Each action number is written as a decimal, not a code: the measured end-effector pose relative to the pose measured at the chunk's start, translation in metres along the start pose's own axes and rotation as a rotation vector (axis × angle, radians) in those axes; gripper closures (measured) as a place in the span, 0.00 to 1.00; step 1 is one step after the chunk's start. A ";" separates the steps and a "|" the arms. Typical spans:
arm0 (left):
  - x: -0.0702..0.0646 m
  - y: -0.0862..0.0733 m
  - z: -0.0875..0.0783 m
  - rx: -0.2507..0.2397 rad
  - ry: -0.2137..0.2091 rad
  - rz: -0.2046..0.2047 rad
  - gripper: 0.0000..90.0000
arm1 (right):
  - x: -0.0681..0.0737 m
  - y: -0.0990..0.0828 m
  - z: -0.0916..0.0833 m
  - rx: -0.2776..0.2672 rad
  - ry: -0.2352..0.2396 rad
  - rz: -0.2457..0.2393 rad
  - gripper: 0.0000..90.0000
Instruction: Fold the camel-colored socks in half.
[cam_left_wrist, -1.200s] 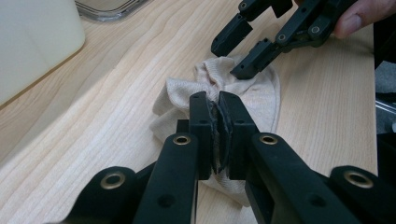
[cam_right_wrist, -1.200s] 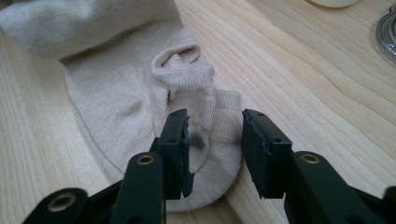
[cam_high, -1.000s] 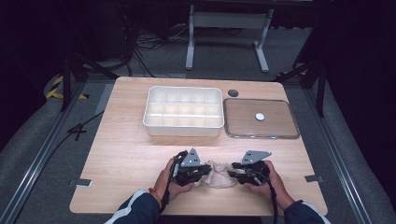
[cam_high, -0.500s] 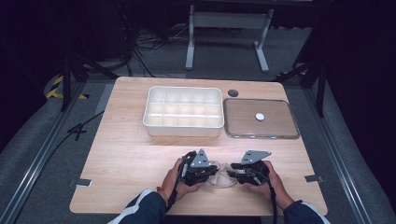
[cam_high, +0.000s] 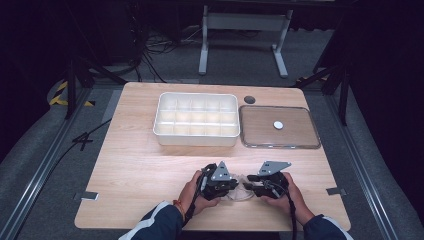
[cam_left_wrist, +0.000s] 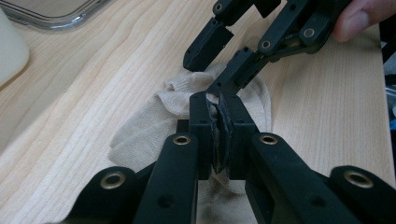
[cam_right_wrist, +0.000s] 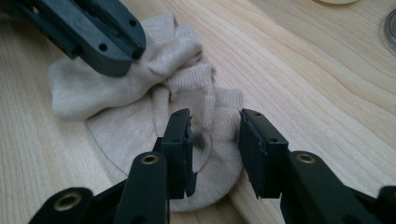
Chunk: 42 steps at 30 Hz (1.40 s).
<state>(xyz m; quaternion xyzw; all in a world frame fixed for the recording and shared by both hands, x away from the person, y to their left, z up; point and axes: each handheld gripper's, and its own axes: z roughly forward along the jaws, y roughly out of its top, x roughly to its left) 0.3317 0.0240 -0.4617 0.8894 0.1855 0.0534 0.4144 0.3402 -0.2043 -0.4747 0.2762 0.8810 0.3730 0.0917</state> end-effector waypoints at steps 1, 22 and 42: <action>0.000 0.000 0.002 -0.003 -0.003 -0.001 0.94 | 0.000 0.000 0.000 -0.001 0.002 -0.002 0.72; 0.011 0.000 -0.055 -0.114 0.060 -0.041 0.76 | -0.001 -0.001 0.000 -0.002 0.015 0.012 0.72; -0.002 -0.013 -0.008 0.070 -0.044 0.022 0.94 | -0.001 0.000 0.000 0.002 0.012 0.006 0.72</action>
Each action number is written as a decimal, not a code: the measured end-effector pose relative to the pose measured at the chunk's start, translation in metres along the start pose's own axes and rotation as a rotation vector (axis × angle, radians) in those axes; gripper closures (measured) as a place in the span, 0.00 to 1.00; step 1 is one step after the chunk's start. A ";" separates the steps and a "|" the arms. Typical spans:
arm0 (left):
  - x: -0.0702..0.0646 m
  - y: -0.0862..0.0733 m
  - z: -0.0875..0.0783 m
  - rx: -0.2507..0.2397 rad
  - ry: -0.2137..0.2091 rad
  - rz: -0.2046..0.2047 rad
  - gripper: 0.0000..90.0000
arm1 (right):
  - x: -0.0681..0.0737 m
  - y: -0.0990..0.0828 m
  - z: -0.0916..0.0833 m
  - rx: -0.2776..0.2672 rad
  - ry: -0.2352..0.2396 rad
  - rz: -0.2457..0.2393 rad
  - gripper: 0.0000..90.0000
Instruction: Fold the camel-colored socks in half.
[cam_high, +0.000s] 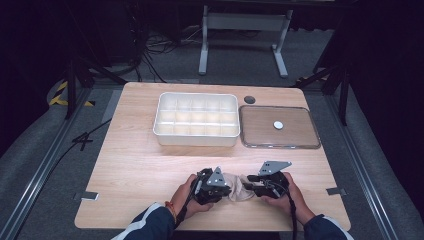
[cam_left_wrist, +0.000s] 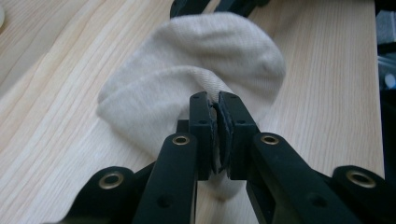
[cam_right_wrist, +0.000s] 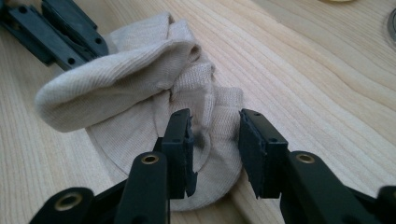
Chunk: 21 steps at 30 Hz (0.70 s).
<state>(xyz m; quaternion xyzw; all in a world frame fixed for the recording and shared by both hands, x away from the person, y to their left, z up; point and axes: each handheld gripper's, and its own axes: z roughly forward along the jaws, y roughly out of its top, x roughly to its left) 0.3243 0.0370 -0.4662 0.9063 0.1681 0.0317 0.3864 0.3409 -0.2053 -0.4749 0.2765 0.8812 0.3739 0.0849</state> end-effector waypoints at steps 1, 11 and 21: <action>-0.001 0.001 0.003 -0.002 -0.002 0.001 0.94 | 0.000 0.000 0.000 0.000 -0.001 -0.001 0.72; 0.001 0.005 0.003 -0.058 0.005 -0.012 0.88 | 0.001 0.001 -0.001 0.003 -0.019 -0.006 0.68; 0.008 -0.011 -0.038 -0.047 0.031 -0.020 0.85 | 0.012 0.016 -0.029 -0.136 -0.046 -0.037 0.78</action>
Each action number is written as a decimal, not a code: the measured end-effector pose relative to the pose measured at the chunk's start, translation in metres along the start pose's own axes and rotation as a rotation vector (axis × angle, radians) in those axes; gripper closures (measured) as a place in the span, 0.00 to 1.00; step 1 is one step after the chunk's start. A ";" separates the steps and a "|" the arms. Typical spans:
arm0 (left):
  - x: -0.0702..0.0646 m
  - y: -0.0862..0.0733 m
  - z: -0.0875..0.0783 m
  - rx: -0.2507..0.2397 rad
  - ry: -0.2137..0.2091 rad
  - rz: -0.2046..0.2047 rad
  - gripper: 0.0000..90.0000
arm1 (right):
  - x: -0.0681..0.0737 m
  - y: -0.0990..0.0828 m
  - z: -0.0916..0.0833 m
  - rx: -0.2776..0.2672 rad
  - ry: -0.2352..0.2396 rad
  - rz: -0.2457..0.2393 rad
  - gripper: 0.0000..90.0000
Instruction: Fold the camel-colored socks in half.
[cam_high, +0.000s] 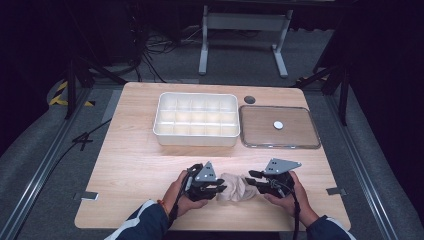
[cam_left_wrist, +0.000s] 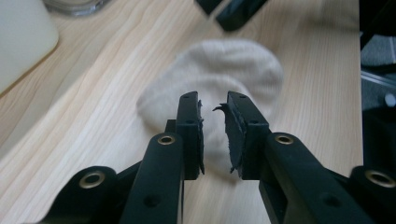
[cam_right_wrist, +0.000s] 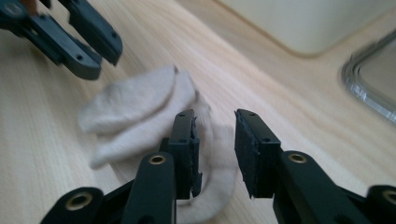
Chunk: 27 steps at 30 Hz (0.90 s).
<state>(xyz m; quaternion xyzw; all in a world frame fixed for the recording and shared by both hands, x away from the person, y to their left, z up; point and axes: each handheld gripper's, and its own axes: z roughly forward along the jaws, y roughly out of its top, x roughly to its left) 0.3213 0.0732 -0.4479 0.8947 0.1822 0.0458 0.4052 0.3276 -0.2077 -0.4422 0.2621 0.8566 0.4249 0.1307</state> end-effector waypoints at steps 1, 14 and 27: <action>0.001 -0.004 -0.001 0.015 0.002 -0.014 0.85 | 0.003 0.003 -0.003 -0.019 0.003 -0.008 0.79; 0.006 -0.021 0.013 0.022 0.007 -0.121 0.70 | 0.022 0.006 0.009 0.054 0.066 -0.091 0.83; 0.003 -0.020 0.025 0.003 -0.003 -0.196 0.61 | 0.019 -0.011 0.029 0.146 0.078 -0.095 0.89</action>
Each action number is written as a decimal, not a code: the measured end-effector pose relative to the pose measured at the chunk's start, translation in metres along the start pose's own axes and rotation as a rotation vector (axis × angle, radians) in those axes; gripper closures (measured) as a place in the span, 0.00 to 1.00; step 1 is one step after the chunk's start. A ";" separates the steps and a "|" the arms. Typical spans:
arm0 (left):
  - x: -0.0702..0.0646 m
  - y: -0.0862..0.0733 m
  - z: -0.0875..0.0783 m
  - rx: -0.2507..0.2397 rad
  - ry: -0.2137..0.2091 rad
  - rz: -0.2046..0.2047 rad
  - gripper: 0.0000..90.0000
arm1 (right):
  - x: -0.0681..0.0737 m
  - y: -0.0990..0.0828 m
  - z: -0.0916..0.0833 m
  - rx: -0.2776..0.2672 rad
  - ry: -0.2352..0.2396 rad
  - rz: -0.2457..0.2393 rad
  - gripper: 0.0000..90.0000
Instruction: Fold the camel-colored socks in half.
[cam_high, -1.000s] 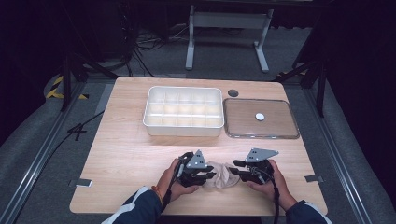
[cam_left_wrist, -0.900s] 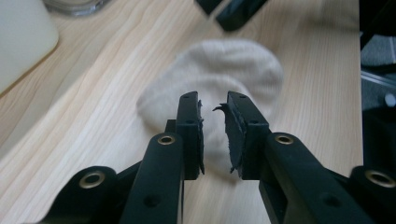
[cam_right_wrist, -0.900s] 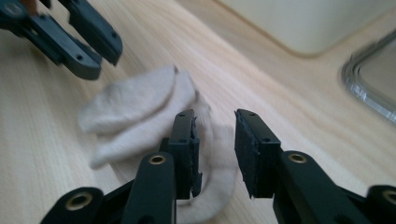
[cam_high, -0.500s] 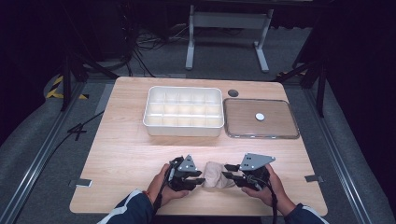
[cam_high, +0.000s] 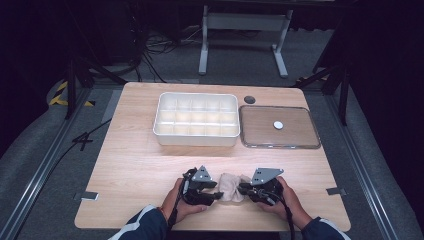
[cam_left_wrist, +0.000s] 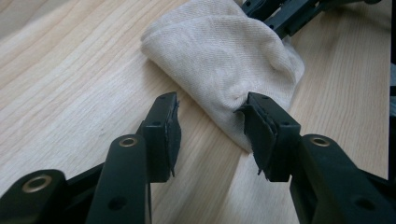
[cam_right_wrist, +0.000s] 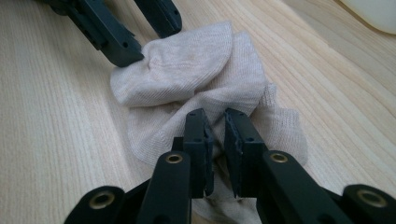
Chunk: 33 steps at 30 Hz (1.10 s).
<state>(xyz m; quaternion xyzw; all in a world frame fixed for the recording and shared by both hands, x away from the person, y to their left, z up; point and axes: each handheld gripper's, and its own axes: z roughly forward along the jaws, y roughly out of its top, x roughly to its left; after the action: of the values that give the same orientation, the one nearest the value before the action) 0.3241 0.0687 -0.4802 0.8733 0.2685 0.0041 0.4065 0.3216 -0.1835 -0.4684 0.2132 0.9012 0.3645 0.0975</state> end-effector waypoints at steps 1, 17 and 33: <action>0.000 0.001 0.000 -0.001 0.001 -0.002 0.61 | 0.000 0.000 0.000 0.000 0.003 0.000 0.89; -0.002 0.004 0.006 -0.009 0.012 0.018 0.58 | 0.005 0.010 -0.013 -0.064 -0.004 0.003 0.83; -0.001 0.004 0.004 0.001 0.051 0.005 0.47 | 0.003 0.005 0.003 0.006 -0.002 0.002 0.83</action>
<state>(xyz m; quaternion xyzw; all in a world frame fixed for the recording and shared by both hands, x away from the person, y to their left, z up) 0.3257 0.0634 -0.4797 0.8738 0.2764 0.0275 0.3991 0.3217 -0.1775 -0.4672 0.2149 0.9019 0.3618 0.0974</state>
